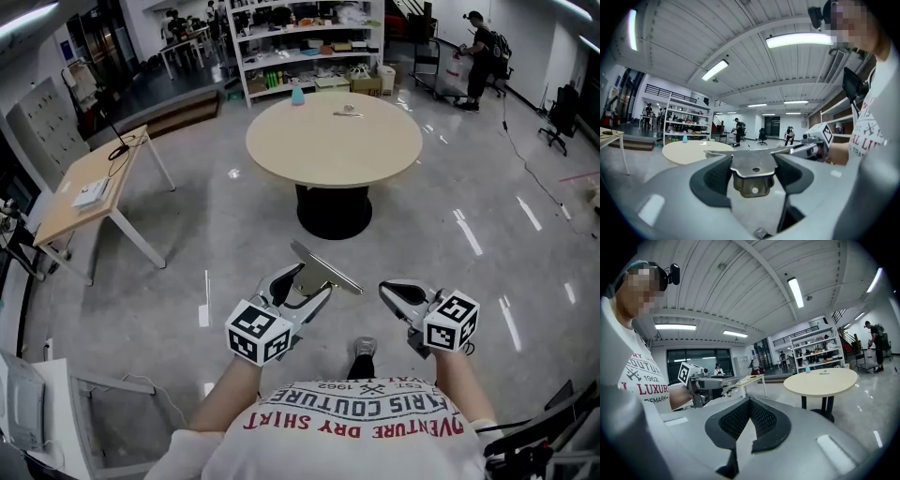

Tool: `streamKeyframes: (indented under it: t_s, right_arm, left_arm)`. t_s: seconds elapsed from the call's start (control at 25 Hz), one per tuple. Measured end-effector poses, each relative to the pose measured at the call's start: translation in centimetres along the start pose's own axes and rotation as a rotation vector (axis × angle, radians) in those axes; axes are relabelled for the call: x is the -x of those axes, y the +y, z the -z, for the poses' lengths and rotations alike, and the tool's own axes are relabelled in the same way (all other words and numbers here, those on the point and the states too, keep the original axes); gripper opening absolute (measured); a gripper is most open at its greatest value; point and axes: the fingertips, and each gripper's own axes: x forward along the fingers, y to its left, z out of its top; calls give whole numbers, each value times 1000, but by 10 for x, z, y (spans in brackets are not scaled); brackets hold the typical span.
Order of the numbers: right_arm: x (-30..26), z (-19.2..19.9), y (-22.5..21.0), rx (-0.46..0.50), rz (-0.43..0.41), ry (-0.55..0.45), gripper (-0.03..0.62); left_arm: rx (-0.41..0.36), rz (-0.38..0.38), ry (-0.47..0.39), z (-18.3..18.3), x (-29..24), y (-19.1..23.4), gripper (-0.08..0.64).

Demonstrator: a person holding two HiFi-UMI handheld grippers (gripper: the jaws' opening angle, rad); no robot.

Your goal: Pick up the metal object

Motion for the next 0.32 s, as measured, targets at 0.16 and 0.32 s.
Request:
streamKeyframes:
  t_s: [0.16,0.32]
  right_arm:
    - [0,-3,-2,6,1,8,0]
    - [-4,-3,-2,10,-5,15,0]
  left_arm:
    - [6,4,1,-1,-3,-1,282]
    - [10,3,3,1,-4,2,282]
